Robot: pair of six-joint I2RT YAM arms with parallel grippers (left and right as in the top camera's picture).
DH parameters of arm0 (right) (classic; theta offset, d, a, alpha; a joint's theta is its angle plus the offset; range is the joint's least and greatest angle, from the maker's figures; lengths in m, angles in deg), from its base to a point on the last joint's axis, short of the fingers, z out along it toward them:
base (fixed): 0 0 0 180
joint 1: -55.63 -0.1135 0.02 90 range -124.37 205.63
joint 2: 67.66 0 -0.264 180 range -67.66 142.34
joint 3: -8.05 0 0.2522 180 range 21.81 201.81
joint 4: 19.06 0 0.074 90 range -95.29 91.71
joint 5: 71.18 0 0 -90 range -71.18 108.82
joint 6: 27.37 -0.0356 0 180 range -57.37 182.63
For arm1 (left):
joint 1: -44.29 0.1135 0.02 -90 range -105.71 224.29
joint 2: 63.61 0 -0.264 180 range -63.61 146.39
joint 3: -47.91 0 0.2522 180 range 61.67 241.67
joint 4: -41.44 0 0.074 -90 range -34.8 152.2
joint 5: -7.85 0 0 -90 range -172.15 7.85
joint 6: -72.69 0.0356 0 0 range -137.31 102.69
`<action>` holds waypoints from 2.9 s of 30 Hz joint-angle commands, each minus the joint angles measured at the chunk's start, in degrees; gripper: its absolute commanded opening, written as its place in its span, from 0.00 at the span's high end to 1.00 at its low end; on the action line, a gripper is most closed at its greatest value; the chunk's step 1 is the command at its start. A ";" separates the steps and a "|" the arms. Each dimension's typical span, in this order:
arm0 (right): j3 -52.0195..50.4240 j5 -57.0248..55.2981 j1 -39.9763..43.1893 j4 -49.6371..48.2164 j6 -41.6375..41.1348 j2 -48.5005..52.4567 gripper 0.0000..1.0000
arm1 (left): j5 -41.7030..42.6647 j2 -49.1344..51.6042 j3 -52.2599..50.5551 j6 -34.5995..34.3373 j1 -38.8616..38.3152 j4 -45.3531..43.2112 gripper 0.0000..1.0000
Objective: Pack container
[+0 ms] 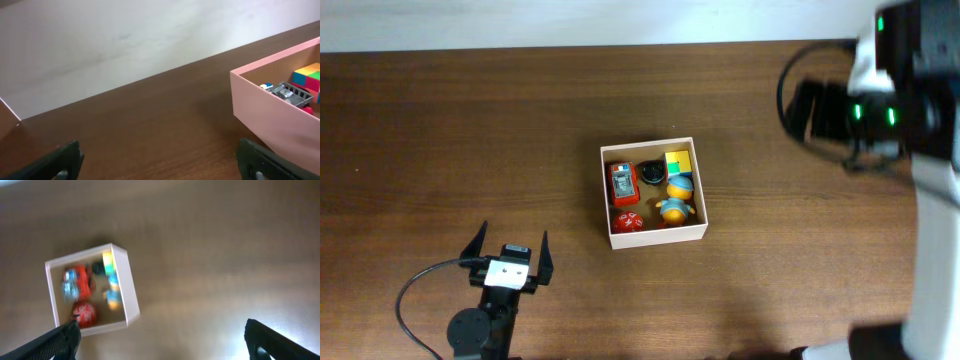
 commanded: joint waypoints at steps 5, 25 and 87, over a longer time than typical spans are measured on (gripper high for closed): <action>-25.94 1.09 0.42 -0.15 -0.31 -20.39 0.01 | -0.22 -0.52 -0.42 0.68 -0.33 0.09 0.01; -92.28 0.85 7.58 -65.94 16.83 -71.67 0.01 | -0.22 -0.52 -0.42 0.68 -0.33 0.09 0.01; -127.12 1.05 3.74 -92.19 16.72 -91.12 0.01 | -0.22 -0.52 -0.42 0.66 -0.33 0.09 0.01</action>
